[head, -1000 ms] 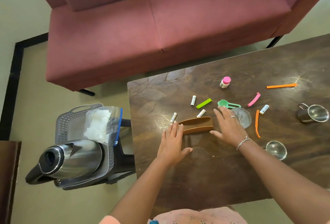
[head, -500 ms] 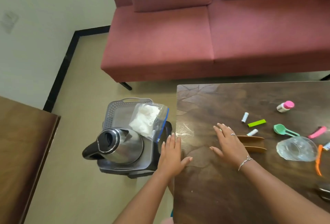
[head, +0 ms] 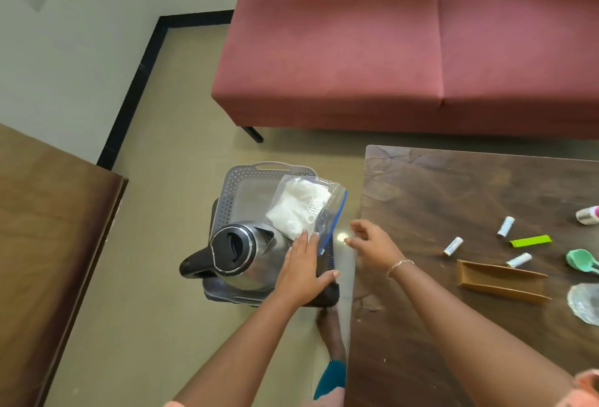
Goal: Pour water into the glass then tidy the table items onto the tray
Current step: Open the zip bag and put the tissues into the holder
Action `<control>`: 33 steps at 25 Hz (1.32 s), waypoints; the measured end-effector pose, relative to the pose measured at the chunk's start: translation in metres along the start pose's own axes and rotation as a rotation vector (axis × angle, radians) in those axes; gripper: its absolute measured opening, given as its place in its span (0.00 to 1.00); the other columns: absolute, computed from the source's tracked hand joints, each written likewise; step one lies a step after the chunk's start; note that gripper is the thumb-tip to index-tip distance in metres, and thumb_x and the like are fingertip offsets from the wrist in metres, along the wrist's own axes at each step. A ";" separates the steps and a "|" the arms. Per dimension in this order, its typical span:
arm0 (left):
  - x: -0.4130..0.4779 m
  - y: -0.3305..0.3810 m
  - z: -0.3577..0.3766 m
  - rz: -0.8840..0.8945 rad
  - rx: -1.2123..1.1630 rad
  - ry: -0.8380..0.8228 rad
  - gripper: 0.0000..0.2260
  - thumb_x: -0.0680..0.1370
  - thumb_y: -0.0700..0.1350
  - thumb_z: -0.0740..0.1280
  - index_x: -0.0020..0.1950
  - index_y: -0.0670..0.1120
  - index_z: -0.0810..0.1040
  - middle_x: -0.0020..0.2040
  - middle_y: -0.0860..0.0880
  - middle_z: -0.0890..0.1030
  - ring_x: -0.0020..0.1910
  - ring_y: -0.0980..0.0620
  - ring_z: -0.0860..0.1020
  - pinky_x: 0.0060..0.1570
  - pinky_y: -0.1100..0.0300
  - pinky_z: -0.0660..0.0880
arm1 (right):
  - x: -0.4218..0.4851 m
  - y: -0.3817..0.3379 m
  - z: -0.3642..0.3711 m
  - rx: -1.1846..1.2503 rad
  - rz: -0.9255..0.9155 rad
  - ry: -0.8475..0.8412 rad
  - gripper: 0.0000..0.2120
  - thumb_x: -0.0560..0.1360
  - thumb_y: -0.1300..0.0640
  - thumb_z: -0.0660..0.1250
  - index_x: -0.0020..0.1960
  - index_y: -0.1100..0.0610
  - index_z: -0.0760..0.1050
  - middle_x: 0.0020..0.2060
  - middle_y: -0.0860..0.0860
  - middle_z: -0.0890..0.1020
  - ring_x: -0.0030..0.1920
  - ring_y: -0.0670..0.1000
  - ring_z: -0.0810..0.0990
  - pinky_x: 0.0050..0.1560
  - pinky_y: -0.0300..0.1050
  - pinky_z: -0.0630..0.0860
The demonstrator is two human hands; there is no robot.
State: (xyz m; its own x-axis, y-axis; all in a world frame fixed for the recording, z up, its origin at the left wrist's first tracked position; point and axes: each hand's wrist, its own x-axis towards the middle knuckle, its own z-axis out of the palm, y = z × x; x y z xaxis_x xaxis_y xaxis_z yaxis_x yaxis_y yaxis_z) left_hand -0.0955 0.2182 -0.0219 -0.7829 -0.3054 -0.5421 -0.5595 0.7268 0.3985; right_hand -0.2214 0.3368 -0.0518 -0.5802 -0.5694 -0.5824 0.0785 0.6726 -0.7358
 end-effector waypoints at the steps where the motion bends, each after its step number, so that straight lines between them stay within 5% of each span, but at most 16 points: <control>1: 0.004 -0.002 -0.002 -0.002 -0.016 -0.016 0.38 0.76 0.57 0.63 0.76 0.44 0.46 0.77 0.44 0.45 0.76 0.48 0.44 0.75 0.52 0.48 | 0.010 -0.005 0.006 0.166 0.106 -0.013 0.22 0.74 0.61 0.66 0.66 0.64 0.67 0.63 0.59 0.73 0.63 0.55 0.72 0.65 0.49 0.67; 4: 0.013 -0.009 -0.004 -0.012 -0.048 -0.046 0.37 0.76 0.56 0.63 0.76 0.44 0.46 0.78 0.45 0.45 0.76 0.49 0.45 0.74 0.53 0.49 | 0.035 -0.011 0.024 0.562 0.358 0.011 0.16 0.76 0.66 0.61 0.63 0.70 0.68 0.51 0.60 0.75 0.55 0.56 0.73 0.66 0.52 0.66; 7: 0.015 -0.019 -0.004 -0.010 -0.064 -0.064 0.37 0.76 0.55 0.64 0.76 0.44 0.46 0.78 0.45 0.45 0.76 0.49 0.45 0.74 0.54 0.49 | 0.053 -0.011 0.036 0.854 0.493 0.119 0.15 0.76 0.73 0.55 0.61 0.67 0.69 0.44 0.58 0.74 0.60 0.57 0.72 0.58 0.44 0.68; 11: 0.017 -0.033 -0.001 -0.017 -0.092 -0.087 0.37 0.76 0.55 0.64 0.76 0.44 0.47 0.78 0.46 0.46 0.76 0.50 0.44 0.74 0.55 0.48 | 0.074 0.002 0.054 1.063 0.592 0.170 0.19 0.74 0.75 0.53 0.62 0.63 0.68 0.61 0.58 0.71 0.68 0.56 0.66 0.66 0.45 0.63; 15: 0.020 -0.037 0.001 -0.009 -0.115 -0.106 0.37 0.75 0.54 0.65 0.76 0.45 0.47 0.78 0.47 0.46 0.76 0.50 0.45 0.74 0.55 0.48 | 0.077 0.002 0.055 1.072 0.556 0.085 0.12 0.75 0.72 0.57 0.40 0.58 0.70 0.42 0.53 0.76 0.43 0.48 0.75 0.56 0.44 0.65; 19: 0.020 -0.032 -0.005 0.032 -0.116 -0.038 0.33 0.77 0.49 0.64 0.76 0.45 0.49 0.78 0.47 0.48 0.76 0.51 0.46 0.73 0.57 0.48 | 0.066 -0.002 0.045 1.005 0.510 0.137 0.04 0.73 0.69 0.64 0.45 0.62 0.73 0.38 0.55 0.78 0.33 0.50 0.81 0.34 0.41 0.80; 24: 0.007 -0.021 -0.011 0.060 -0.192 0.127 0.34 0.75 0.44 0.68 0.75 0.47 0.53 0.77 0.51 0.54 0.76 0.54 0.51 0.74 0.56 0.51 | 0.037 -0.048 0.028 1.025 0.351 0.126 0.06 0.72 0.72 0.64 0.42 0.63 0.74 0.36 0.54 0.79 0.29 0.47 0.82 0.30 0.38 0.80; 30: -0.027 0.012 -0.034 0.213 -0.511 0.665 0.19 0.72 0.42 0.68 0.64 0.45 0.75 0.60 0.58 0.75 0.60 0.62 0.72 0.63 0.42 0.71 | -0.022 -0.116 -0.017 1.125 0.183 0.103 0.06 0.73 0.72 0.63 0.44 0.63 0.73 0.36 0.55 0.79 0.28 0.46 0.81 0.30 0.37 0.80; 33: -0.053 0.051 -0.047 0.313 -0.645 0.767 0.16 0.74 0.41 0.67 0.60 0.52 0.75 0.56 0.62 0.79 0.58 0.58 0.77 0.59 0.48 0.74 | -0.066 -0.125 -0.042 1.175 0.151 0.156 0.06 0.72 0.72 0.63 0.47 0.65 0.73 0.35 0.56 0.80 0.27 0.46 0.82 0.29 0.37 0.79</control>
State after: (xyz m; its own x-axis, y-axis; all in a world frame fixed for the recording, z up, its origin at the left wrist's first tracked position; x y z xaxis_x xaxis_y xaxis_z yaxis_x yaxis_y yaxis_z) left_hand -0.0953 0.2424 0.0615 -0.7542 -0.6323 0.1771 -0.1651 0.4436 0.8809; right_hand -0.2264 0.3106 0.0930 -0.5871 -0.4032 -0.7020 0.8008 -0.1621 -0.5766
